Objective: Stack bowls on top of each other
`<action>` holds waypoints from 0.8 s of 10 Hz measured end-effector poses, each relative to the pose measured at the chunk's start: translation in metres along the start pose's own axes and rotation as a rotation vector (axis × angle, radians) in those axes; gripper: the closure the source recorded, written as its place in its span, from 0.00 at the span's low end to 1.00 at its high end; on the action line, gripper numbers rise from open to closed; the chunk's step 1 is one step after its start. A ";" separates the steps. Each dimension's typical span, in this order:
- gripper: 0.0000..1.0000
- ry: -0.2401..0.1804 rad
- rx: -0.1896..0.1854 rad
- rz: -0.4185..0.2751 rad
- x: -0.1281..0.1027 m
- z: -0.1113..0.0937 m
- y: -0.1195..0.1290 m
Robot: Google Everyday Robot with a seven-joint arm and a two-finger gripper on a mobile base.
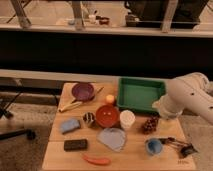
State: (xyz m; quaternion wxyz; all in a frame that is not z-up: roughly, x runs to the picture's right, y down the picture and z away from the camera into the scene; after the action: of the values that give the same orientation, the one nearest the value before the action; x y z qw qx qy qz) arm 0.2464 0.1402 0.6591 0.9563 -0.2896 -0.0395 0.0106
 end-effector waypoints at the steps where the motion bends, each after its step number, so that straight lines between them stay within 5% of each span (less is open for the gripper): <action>1: 0.20 -0.018 -0.004 -0.013 -0.008 0.000 0.007; 8: 0.20 -0.093 -0.014 -0.109 -0.080 0.007 0.034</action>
State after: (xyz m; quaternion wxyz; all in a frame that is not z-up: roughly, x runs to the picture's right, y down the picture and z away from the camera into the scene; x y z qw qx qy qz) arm 0.1665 0.1693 0.6403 0.9506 -0.2927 -0.0999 -0.0282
